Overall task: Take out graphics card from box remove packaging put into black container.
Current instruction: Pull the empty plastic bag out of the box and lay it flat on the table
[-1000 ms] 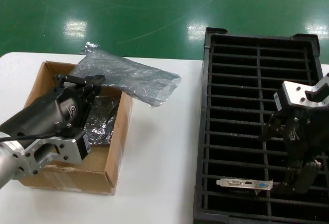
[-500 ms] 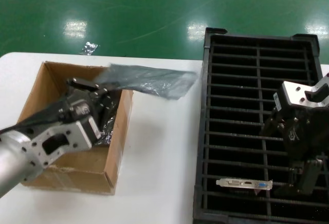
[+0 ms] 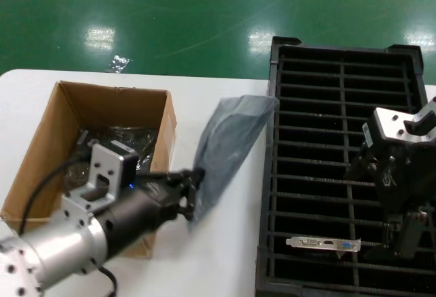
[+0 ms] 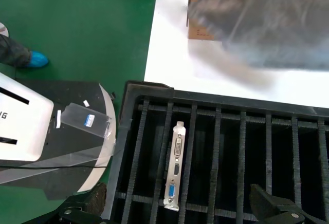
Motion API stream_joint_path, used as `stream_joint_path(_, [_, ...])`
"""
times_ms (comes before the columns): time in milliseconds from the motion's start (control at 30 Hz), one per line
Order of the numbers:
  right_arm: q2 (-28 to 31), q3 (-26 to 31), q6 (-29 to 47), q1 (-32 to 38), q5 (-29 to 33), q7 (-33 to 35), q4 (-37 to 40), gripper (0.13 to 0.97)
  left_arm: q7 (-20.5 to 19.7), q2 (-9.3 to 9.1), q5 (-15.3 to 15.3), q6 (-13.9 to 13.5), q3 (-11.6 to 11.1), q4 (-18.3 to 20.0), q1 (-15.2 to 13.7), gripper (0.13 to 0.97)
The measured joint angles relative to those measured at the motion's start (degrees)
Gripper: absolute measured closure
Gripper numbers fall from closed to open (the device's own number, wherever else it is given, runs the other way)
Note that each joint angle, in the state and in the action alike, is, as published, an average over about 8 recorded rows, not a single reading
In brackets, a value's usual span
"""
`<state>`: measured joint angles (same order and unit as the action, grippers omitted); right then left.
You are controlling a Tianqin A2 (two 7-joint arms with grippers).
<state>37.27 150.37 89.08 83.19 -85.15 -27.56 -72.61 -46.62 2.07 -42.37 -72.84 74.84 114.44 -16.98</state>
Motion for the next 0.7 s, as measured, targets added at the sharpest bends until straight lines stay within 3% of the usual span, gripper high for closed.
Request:
stream_joint_path(133, [0.0,0.0,0.0,0.0,0.0,0.0,0.0,0.129,-7.1,-1.29,1.9,1.7,1.5,-2.8,1.3,0.958])
stream_joint_path(300, [0.0,0.0,0.0,0.0,0.0,0.0,0.0,0.129,-10.9,-1.77,3.7,5.3,3.7,-7.8,1.7,0.955])
stream_joint_path(533, [0.0,0.1,0.0,0.0,0.0,0.0,0.0,0.129,-10.4,-1.65,4.7,10.5,5.9,-16.9,-1.8,0.936])
stream_joint_path(700, [0.0,0.1,0.0,0.0,0.0,0.0,0.0,0.129,-8.4,-0.73,4.5,12.5,6.8,-21.2,-4.9,0.896])
